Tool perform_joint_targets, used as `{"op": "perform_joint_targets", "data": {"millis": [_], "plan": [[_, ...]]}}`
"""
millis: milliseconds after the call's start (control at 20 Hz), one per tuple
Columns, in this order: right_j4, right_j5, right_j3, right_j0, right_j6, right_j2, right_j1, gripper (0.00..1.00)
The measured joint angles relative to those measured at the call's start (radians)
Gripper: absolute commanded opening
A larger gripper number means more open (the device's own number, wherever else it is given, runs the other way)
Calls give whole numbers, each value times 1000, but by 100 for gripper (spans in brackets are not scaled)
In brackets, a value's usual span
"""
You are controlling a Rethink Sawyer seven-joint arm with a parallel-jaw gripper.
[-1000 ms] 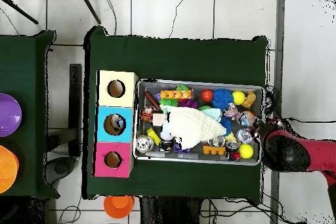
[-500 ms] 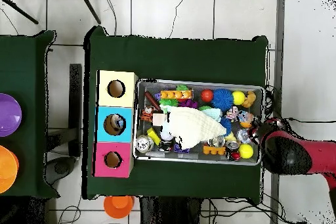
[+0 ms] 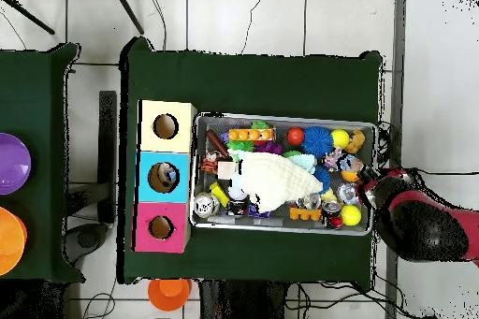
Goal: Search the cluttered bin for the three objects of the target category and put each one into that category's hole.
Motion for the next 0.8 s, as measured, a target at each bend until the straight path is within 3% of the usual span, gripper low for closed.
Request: {"op": "perform_joint_targets", "data": {"millis": [300,800], "plan": [[77,27,32,-27,0,50,-92,0],[165,31,74,9,0,99,-212,0]]}}
